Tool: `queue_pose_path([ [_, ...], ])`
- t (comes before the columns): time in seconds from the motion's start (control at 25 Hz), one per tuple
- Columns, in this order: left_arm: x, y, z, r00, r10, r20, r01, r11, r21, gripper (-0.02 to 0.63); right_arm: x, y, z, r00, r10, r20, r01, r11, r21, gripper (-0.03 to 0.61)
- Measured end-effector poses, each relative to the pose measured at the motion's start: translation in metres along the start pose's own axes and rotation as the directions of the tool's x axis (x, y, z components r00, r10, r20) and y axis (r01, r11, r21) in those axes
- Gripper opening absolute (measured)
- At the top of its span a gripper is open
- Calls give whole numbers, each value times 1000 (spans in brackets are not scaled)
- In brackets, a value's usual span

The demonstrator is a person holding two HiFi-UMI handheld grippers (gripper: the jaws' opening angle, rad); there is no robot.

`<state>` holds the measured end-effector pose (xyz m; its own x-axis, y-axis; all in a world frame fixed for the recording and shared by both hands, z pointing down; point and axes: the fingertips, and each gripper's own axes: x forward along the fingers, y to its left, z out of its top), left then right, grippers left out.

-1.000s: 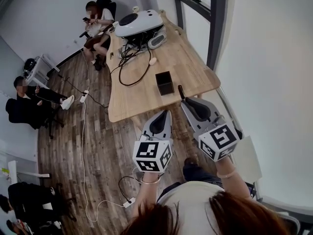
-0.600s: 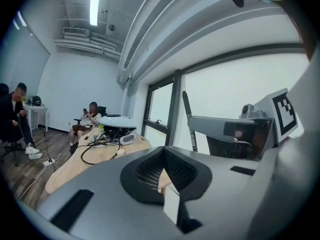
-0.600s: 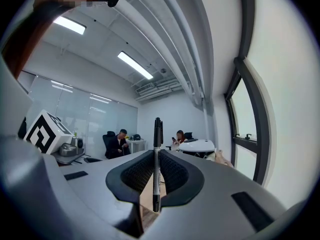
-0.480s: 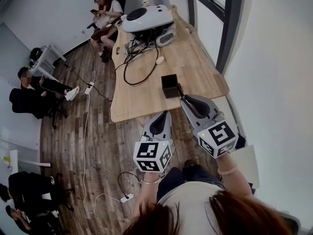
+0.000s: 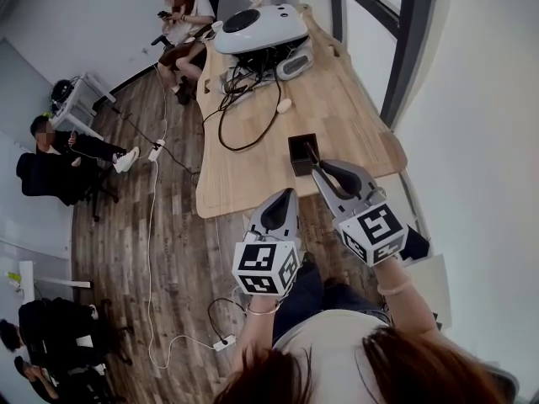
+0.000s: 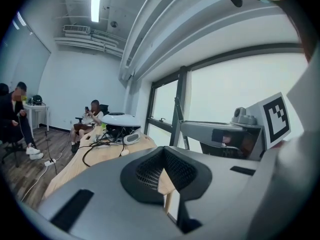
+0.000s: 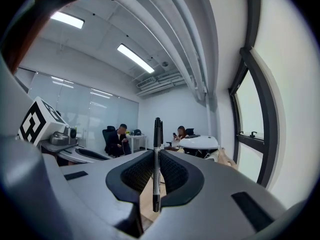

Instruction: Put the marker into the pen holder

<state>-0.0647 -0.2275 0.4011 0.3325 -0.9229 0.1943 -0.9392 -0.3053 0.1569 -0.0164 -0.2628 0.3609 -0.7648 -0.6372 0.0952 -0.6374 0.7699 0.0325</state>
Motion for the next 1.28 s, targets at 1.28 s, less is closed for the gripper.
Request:
queue_pose_path([
  [1.28,89,87,12,994,-97,-51,97,995,0,17,139,-41,-52,985,-7,-174,-27,980,-195,66],
])
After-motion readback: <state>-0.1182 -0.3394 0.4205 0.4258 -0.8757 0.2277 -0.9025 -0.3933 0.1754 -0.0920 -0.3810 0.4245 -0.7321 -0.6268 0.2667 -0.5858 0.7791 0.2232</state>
